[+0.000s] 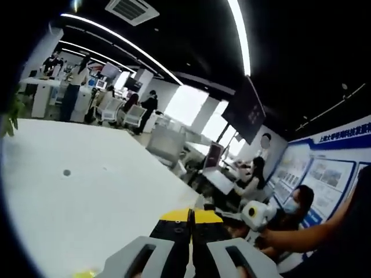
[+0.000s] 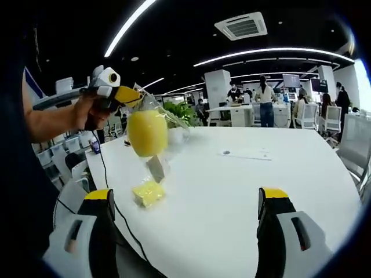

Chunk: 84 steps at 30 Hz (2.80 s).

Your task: Compare the silicone blocks by pressing each to a similar depth, holding the contact briefly, and releasing to observe deformation and rebound differences across the visible hardness samples.

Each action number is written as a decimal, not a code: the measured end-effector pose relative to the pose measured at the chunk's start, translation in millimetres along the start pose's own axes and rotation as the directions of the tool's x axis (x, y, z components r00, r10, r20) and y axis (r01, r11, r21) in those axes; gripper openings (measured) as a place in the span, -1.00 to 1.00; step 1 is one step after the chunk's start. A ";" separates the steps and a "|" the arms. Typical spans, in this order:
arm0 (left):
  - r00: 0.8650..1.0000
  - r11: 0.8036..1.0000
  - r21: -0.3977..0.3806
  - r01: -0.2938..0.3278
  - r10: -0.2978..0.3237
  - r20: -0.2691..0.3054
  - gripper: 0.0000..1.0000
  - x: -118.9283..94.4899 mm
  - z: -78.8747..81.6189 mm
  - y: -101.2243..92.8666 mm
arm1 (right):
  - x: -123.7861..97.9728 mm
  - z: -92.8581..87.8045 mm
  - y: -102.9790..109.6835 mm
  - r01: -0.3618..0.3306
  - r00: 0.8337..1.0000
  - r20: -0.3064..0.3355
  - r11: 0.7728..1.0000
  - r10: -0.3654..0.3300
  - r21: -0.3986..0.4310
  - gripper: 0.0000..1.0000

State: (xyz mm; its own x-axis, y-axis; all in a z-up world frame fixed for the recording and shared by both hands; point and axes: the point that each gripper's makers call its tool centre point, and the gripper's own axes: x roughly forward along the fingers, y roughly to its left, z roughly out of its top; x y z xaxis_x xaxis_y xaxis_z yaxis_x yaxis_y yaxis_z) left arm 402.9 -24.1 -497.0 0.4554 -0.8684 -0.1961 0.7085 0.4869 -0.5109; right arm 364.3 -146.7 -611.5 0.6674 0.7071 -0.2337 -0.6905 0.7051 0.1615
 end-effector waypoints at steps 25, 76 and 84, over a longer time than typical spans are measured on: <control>1.000 0.988 -0.150 -0.019 0.016 -0.020 -1.00 21.7 -43.8 31.2 | -15.3 -21.8 -1.9 0.019 0.999 0.028 1.000 -0.019 -0.016 0.93; 0.962 0.954 -0.131 -0.269 0.258 -0.091 -1.00 51.2 -134.6 125.5 | -21.1 -60.8 9.4 0.029 0.998 -0.055 0.999 -0.027 0.040 0.93; 0.933 0.927 -0.123 -0.356 0.345 -0.102 -1.00 47.7 -144.4 154.0 | -21.9 -60.6 6.1 0.042 0.997 -0.060 0.998 -0.039 0.044 0.93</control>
State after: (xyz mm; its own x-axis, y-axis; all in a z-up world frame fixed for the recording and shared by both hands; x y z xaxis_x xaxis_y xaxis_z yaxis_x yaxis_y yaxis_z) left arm 455.9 -4.1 -705.9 0.6141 -0.6521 -0.4446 0.4282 0.7485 -0.5063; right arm 328.6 -161.1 -663.5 0.6760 0.6744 -0.2970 -0.6489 0.7358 0.1937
